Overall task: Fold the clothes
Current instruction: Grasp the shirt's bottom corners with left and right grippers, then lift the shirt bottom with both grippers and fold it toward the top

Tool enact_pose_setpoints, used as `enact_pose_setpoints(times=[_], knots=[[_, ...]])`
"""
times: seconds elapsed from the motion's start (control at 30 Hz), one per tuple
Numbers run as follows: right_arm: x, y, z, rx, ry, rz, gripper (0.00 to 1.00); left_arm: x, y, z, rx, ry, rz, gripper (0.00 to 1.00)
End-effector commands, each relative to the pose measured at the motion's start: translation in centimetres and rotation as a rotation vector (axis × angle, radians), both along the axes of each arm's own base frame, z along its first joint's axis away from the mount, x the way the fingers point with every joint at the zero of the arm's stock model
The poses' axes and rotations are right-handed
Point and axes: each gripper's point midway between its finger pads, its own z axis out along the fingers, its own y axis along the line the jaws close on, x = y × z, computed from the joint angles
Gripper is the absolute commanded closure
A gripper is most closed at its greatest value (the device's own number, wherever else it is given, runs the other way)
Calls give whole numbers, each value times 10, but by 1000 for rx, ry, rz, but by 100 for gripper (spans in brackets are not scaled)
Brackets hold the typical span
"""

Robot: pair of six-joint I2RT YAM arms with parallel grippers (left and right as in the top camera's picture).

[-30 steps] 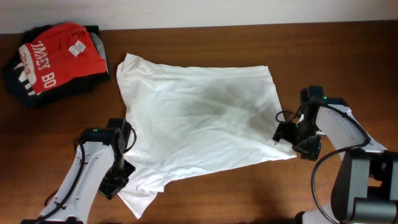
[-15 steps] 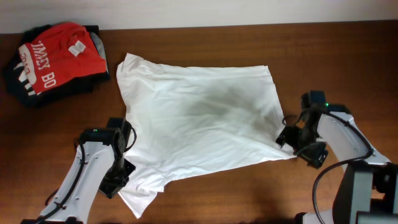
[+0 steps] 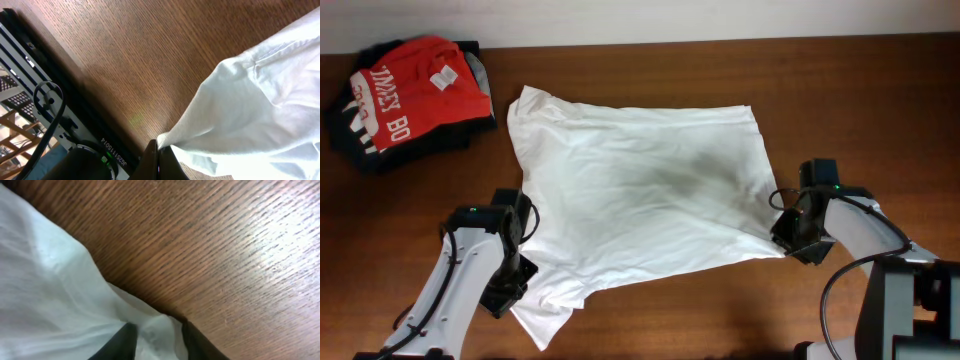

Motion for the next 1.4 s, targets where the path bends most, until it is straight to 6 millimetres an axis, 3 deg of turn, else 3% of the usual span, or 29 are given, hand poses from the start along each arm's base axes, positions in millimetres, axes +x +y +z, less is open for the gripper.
enact_pose_setpoints(times=[0.0, 0.03, 0.13, 0.3, 0.43, 0.5, 0.57, 0.63, 0.77, 0.83, 0.97, 1.07, 1.1, 1.2, 1.27, 1.37], knots=[[-5, -3, -1, -15, 10, -15, 76, 2, 1, 3, -4, -9, -7, 99], [-5, -3, -1, -14, 10, -15, 96, 2, 0, 4, -5, -8, -7, 99], [-4, -10, 7, -16, 26, -37, 96, 12, -7, 11, -65, -28, -82, 99], [5, -45, 55, -22, 24, -94, 96, 50, -29, 64, -56, -226, -224, 99], [-3, -45, 83, -25, 12, -56, 97, 65, -46, 94, -81, -354, -285, 99], [-6, -45, 91, -29, -1, -53, 96, 61, -45, 97, -81, -352, -285, 99], [-7, -44, 105, -42, -54, -54, 96, 44, -37, 102, -47, -310, -286, 99], [-1, -46, 117, -60, -120, -35, 96, 37, -23, 121, 21, -345, -273, 99], [-1, -46, 135, -78, -184, -30, 96, 43, -20, 169, 20, -548, -257, 99], [-2, -45, 140, -82, -198, -18, 96, 43, -20, 178, 15, -588, -254, 99], [2, -29, 189, -33, -304, 153, 96, 61, -17, 218, 42, -743, -261, 99], [25, -12, 257, 4, -514, 268, 96, 108, -38, 270, -2, -1004, -369, 99], [38, -7, 271, 23, -592, 287, 96, 127, -46, 275, -20, -1048, -392, 99], [75, 2, 286, 53, -732, 342, 96, 187, -76, 256, -70, -1035, -513, 99], [110, 12, 291, 52, -815, 404, 96, 252, -105, 225, -116, -1026, -682, 99], [148, 31, 318, 83, -970, 476, 96, 317, -117, 209, -132, -1043, -743, 99]])
